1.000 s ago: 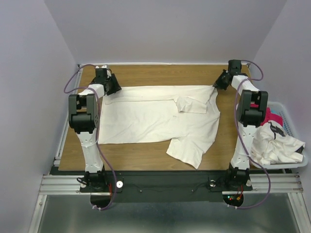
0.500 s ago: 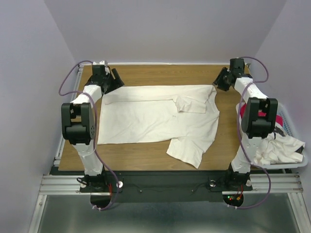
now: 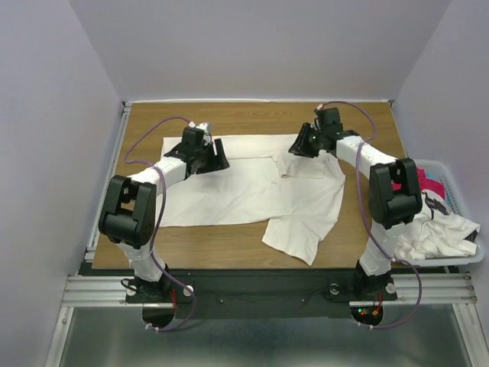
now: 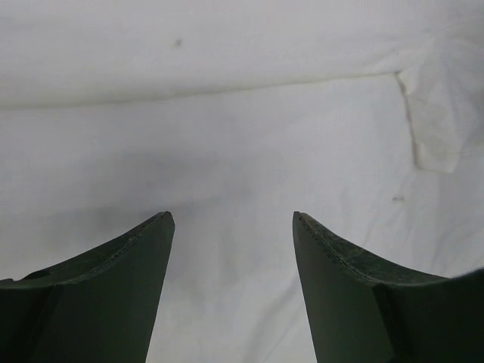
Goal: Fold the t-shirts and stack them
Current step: Fold the tshirt
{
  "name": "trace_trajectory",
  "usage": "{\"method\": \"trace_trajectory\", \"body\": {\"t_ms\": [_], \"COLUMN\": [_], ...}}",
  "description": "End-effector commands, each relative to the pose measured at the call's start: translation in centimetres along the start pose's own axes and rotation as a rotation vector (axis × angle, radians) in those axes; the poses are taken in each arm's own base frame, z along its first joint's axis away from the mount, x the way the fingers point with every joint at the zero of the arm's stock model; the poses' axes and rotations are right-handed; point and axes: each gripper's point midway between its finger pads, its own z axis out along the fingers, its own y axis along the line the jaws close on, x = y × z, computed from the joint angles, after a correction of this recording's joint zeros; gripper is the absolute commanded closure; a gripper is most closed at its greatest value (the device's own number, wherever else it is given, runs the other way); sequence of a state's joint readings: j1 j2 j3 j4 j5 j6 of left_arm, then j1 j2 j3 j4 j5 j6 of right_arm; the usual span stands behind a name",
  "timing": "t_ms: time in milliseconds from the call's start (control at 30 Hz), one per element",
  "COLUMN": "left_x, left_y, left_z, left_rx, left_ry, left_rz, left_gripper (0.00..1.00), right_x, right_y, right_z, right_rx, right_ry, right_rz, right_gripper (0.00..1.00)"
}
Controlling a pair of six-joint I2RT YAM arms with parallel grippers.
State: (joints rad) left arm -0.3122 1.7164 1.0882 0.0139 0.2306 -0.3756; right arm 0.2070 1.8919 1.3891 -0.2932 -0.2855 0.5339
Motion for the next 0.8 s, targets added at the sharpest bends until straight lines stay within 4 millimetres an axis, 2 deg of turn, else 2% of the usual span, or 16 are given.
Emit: {"method": "trace_trajectory", "body": {"t_ms": [0, 100, 200, 233, 333, 433, 500, 600, 667, 767], "left_x": [-2.2, -0.6, -0.1, 0.5, 1.5, 1.9, 1.9, 1.7, 1.6, 1.5], "left_y": [1.8, 3.8, 5.5, 6.0, 7.4, 8.2, 8.4, 8.3, 8.2, 7.7], "left_z": [-2.9, -3.9, -4.6, -5.0, -5.7, -6.5, -6.8, -7.1, -7.2, -7.4], "left_rx": [-0.041, -0.072, -0.095, -0.099, -0.116, -0.128, -0.128, -0.126, -0.118, -0.097], "left_ry": [-0.108, -0.102, -0.117, -0.115, -0.112, -0.122, -0.126, -0.133, -0.131, -0.135], "left_rz": [-0.011, -0.050, -0.081, -0.092, -0.115, -0.125, -0.125, -0.118, -0.119, -0.115], "left_gripper": [0.25, 0.25, 0.25, 0.25, 0.25, 0.25, 0.25, 0.25, 0.25, 0.25], "right_x": [0.0, 3.3, 6.0, 7.2, 8.6, 7.6, 5.5, 2.2, 0.3, -0.7], "right_y": [1.8, 1.6, 1.3, 0.9, 1.0, 1.3, 1.9, 1.6, 0.1, -2.2], "right_z": [2.3, 3.8, 4.4, 4.3, 3.3, 2.0, 0.5, -1.2, -2.4, -3.5], "right_rx": [-0.092, -0.091, -0.083, -0.074, -0.088, -0.084, -0.063, -0.036, -0.002, 0.043], "right_ry": [-0.041, 0.024, 0.069, 0.094, 0.123, 0.083, 0.008, -0.080, -0.128, -0.156], "right_rz": [-0.012, 0.012, 0.027, 0.042, 0.046, 0.014, -0.017, -0.042, -0.009, 0.032], "right_gripper": [0.64, 0.64, 0.64, 0.64, 0.64, 0.64, 0.64, 0.64, 0.64, 0.64]}}
